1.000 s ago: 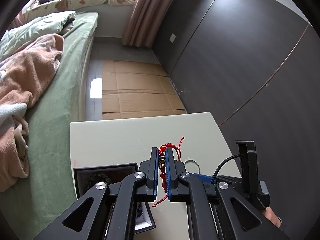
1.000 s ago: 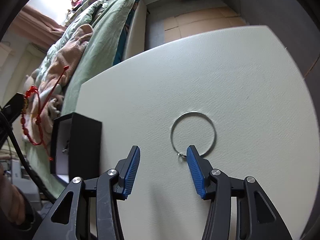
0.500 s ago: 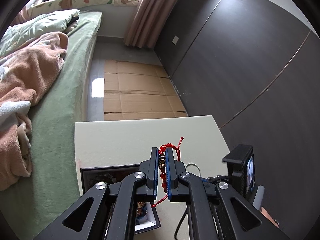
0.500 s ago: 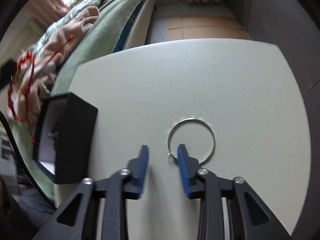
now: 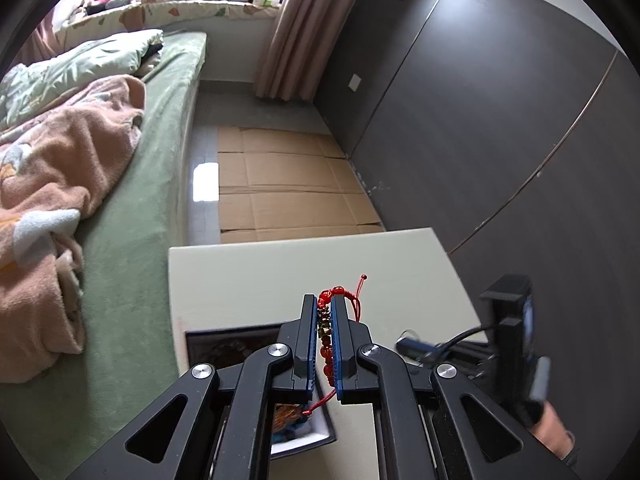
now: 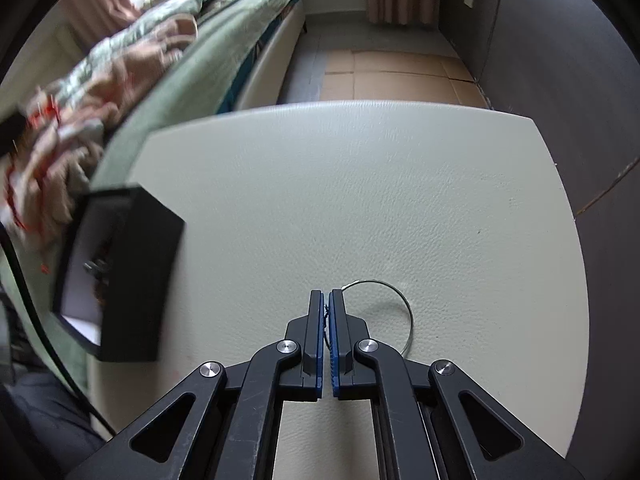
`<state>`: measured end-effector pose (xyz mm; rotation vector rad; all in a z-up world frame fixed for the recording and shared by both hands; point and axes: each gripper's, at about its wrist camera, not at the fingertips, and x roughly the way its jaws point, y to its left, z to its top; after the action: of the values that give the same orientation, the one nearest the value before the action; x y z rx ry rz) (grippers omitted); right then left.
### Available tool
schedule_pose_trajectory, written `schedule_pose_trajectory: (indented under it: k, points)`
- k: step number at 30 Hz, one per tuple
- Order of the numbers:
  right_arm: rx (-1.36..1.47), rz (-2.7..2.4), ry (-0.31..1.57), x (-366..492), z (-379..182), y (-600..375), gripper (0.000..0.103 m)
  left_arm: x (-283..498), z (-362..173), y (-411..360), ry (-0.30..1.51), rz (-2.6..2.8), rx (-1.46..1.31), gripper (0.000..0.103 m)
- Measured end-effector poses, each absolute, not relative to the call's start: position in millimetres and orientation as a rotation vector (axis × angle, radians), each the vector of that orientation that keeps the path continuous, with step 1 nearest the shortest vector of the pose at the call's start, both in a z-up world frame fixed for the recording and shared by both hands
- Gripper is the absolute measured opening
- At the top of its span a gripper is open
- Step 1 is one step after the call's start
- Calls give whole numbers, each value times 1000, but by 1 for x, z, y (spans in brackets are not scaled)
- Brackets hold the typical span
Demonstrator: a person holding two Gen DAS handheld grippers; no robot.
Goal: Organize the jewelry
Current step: 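Lift the red bracelet with the left tool while the right tool grasps the silver hoop, then drop the red bracelet in the box while the right tool carries the hoop over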
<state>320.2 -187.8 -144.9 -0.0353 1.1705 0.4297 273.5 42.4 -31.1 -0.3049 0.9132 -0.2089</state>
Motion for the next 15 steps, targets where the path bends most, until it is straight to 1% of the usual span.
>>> schedule_pose_trajectory:
  k: [7, 13, 14, 15]
  points:
    - [117, 526, 1090, 309, -116, -189, 4, 265, -43, 60, 952, -175, -304, 7]
    - [171, 595, 1012, 296, -98, -171, 4, 262, -55, 69, 1014, -142, -274, 8]
    - [181, 608, 1003, 296, -95, -168, 4, 261, -59, 72, 1025, -134, -266, 10]
    - [192, 626, 994, 294, -92, -163, 4, 260, -61, 74, 1035, -132, -268, 22]
